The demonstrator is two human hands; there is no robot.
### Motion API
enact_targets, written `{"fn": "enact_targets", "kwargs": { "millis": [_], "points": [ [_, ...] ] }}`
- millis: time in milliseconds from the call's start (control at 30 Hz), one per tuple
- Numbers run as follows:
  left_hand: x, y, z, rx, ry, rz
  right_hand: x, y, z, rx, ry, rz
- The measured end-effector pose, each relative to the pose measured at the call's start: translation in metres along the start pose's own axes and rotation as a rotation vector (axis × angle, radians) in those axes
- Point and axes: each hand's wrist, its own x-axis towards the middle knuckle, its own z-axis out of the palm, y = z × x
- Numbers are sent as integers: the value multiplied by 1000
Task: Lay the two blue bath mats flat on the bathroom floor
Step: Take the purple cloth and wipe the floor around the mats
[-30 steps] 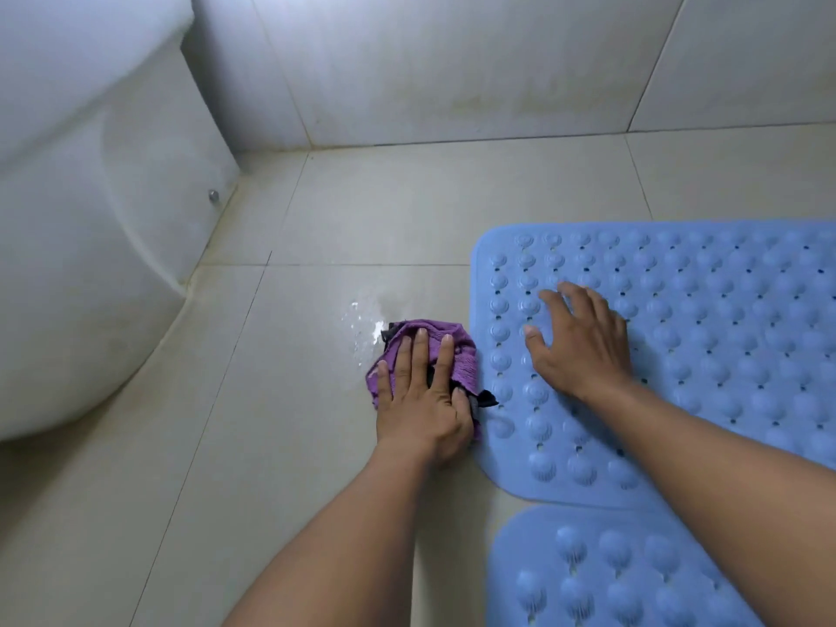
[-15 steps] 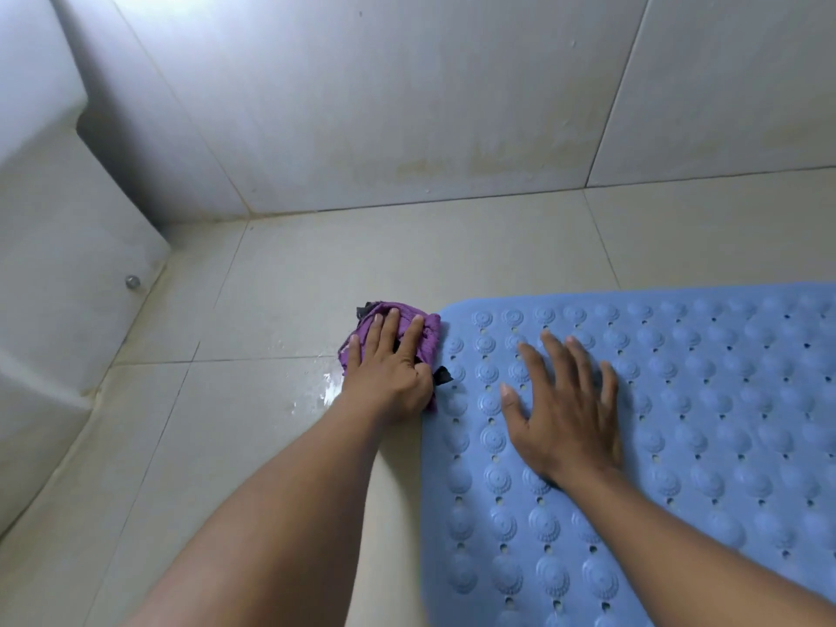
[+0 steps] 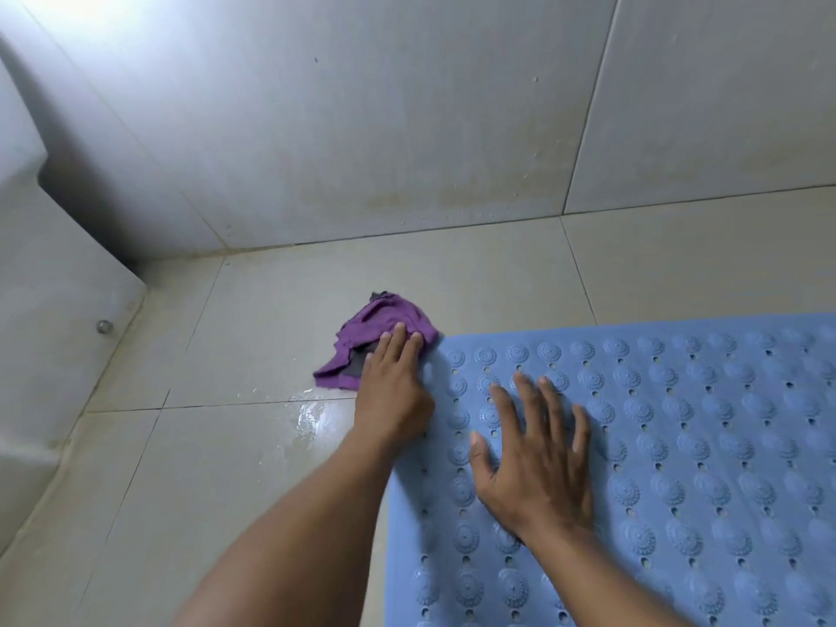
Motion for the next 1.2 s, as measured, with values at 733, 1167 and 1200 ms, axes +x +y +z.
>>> {"fn": "enact_targets", "kwargs": {
  "millis": [733,1167,1200],
  "points": [
    [-65,23,11,174,-147,138,61,-5,-30,198,89,-71],
    [-75,52,23,663,-206,-7,155,24,-65,-38,-507,-157],
    [-72,53,25,642,-207,-17,158,43,-69,-48,-511,-127]
  ]
}}
